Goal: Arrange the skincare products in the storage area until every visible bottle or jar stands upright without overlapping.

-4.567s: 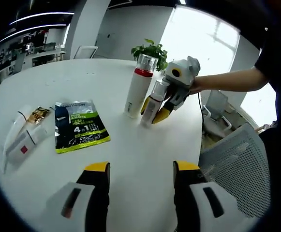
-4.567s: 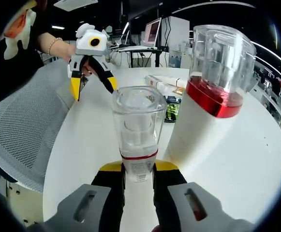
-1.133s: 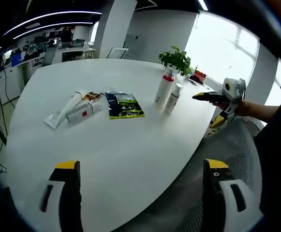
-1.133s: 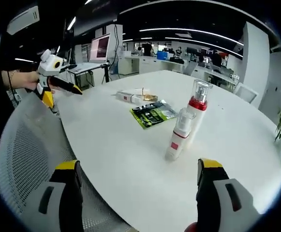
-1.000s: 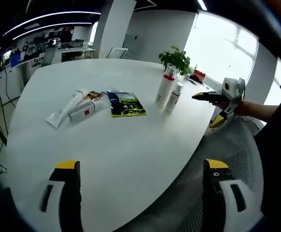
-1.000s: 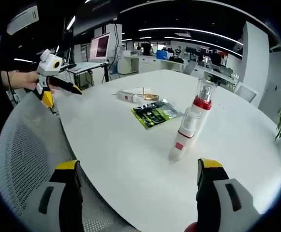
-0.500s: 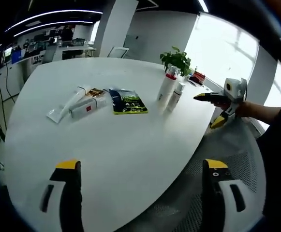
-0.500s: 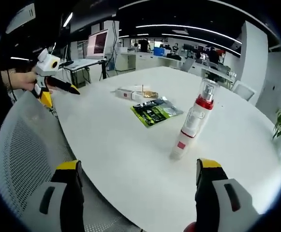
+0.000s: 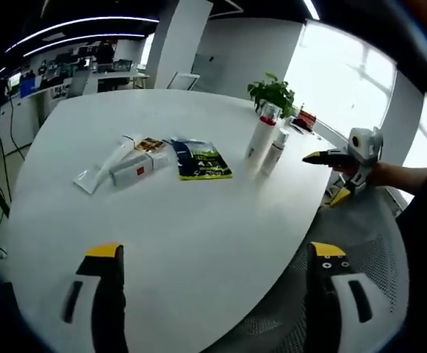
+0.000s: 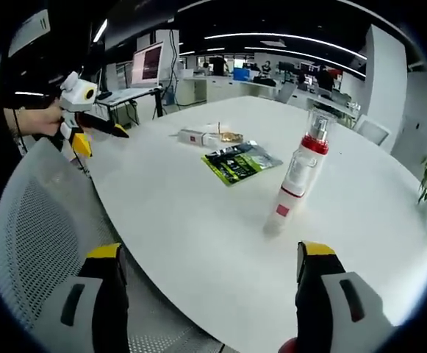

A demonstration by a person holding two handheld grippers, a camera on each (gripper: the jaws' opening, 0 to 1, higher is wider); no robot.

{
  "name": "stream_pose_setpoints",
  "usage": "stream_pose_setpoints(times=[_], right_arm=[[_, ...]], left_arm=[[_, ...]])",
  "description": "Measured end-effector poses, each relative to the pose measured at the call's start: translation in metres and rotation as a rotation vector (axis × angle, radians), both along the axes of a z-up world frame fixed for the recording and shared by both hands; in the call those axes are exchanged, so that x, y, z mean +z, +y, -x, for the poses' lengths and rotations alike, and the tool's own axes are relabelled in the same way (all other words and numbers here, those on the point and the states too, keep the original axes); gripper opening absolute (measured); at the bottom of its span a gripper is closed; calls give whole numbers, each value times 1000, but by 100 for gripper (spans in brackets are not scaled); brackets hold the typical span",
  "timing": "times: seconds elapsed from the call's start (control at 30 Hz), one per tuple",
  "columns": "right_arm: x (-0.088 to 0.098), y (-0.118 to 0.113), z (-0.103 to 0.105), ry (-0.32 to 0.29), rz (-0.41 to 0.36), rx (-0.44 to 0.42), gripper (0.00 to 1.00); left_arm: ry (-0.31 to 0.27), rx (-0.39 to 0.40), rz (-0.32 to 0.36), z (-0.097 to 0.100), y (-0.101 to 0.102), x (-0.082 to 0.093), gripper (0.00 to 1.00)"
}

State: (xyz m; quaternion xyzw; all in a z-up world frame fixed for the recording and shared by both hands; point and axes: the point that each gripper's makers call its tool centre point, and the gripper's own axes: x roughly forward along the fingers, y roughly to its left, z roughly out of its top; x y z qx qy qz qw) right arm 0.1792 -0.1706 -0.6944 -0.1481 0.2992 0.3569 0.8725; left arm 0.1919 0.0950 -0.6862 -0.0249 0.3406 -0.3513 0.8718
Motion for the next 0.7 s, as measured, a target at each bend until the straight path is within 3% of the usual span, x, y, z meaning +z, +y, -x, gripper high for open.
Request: stream_pose_setpoints(times=[0.33,0.43,0.57,0.7], right_arm=[[31,29,-16,-48,36,138,95],[37,42,-26,-63,41,191,94],[44,56,-42,-83,57,244,94],[53,71,-60,-106,72,304,93]], left_arm=[[4,12,11,1,-8,0,95],[-8,6,43,3,-15,4,96],[10,-4,4,7,-13,-9,95],[8,12,15,6,-11,-11,95]])
